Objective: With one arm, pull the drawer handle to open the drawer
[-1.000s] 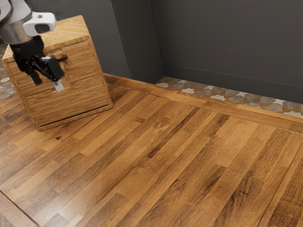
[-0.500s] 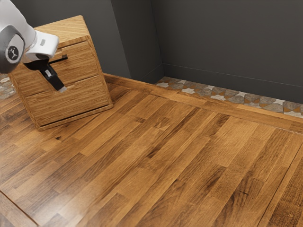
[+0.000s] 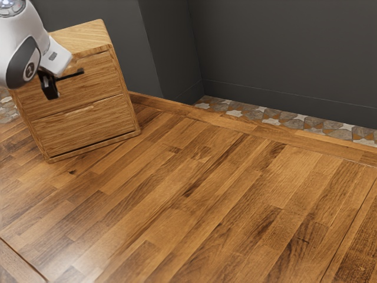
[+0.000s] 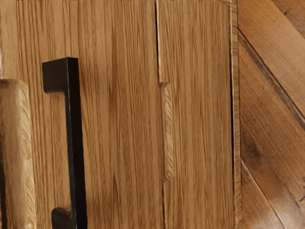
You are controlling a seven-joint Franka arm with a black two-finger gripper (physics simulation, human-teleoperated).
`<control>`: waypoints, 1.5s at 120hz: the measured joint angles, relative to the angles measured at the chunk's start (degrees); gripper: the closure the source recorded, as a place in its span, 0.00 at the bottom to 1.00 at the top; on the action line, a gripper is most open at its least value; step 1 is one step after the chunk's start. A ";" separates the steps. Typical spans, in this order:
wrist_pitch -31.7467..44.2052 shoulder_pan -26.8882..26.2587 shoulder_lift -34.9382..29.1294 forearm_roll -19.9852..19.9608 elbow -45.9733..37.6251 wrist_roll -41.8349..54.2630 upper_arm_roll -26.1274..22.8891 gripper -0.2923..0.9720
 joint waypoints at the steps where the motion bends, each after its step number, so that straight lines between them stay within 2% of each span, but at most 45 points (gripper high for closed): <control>1: 0.12 0.10 -0.02 -0.10 -0.04 -0.02 0.11 0.23; 22: 2.08 -0.15 -0.64 -1.21 0.14 -3.20 1.01 0.23; 31: 3.81 0.60 1.00 -1.96 0.53 -3.84 1.10 0.23; 46: 6.44 4.29 7.60 -8.09 4.48 -3.99 0.51 0.23; 60: 7.79 4.68 9.98 -11.00 6.47 -3.74 -0.73 0.23; 109: 9.36 7.28 14.24 -14.41 7.63 -3.22 -0.84 0.22; 138: 9.47 4.75 11.33 -14.81 4.77 -3.09 -0.90 0.28; 159: 9.67 2.43 6.73 -14.47 -1.35 -3.08 -0.89 0.22; 180: 9.81 2.02 1.83 -12.76 -6.43 -3.03 -0.61 0.24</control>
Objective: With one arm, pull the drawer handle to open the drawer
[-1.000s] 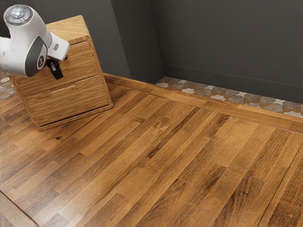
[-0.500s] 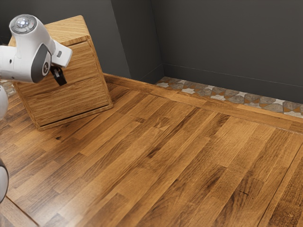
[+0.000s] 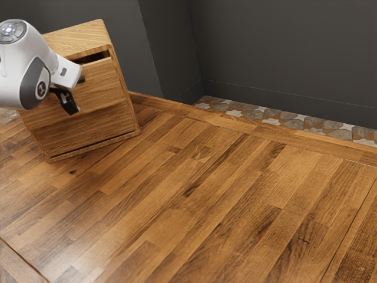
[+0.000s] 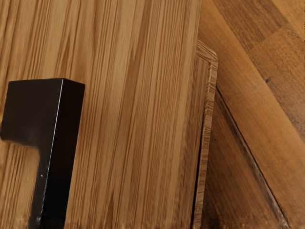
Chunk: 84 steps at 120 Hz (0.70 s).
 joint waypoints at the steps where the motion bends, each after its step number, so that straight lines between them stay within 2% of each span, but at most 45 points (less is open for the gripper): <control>1: 0.01 0.03 -0.21 0.11 -0.23 -0.01 0.01 0.24; 13: 0.29 -0.11 -2.48 1.61 -3.08 -0.13 0.01 0.24; 26: 1.19 -1.22 -5.54 3.01 -7.57 -0.24 -0.22 0.10; 37: 1.91 -1.85 -7.58 3.45 -9.79 -0.28 -0.23 0.23; 42: 2.18 -2.12 -8.50 3.67 -10.68 -0.38 -0.23 0.23; 51: 2.52 -2.83 -10.66 4.97 -12.49 -0.71 -0.24 0.28; 74: 3.03 -4.58 -14.67 8.46 -16.68 -1.96 -0.29 0.22; 84: 3.16 -5.02 -16.26 9.63 -18.60 -2.40 -0.50 0.22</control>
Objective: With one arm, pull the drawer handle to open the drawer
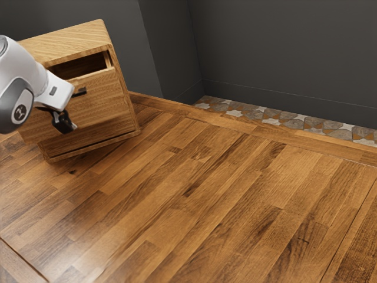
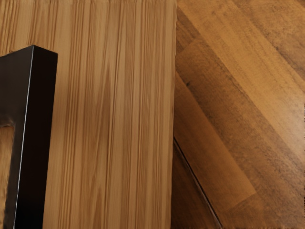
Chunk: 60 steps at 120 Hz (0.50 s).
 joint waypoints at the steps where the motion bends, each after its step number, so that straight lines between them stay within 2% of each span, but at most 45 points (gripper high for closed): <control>1: 0.01 -0.04 -0.24 0.11 -0.20 -0.05 -0.04 0.23; 29: 0.08 -2.13 -5.68 8.16 -4.35 -2.88 -1.29 0.24; 60: 0.19 -3.84 -9.56 13.00 -9.41 -5.57 -1.47 0.23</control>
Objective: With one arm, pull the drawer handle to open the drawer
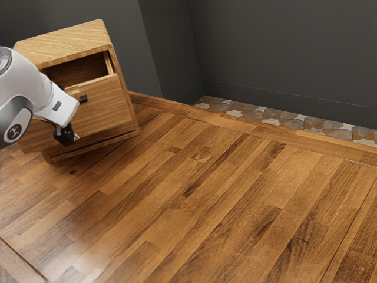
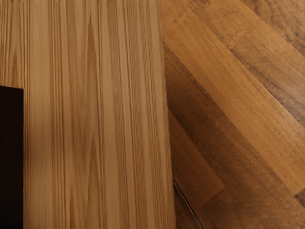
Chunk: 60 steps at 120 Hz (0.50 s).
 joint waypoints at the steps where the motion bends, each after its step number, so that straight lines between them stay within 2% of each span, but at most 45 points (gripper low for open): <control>1: 0.00 -0.08 -0.13 0.09 -0.15 -0.07 0.00 0.23; 8: -0.02 -0.51 -0.95 0.74 -1.09 -0.57 -0.01 0.24; 22: -0.05 -0.82 -2.97 2.13 -2.77 -1.47 -0.10 0.33; 35: -0.23 -0.62 -4.00 2.07 -3.40 -2.19 -2.11 0.37; 60: -0.58 -0.37 -4.07 2.37 -3.41 -3.09 -3.12 0.35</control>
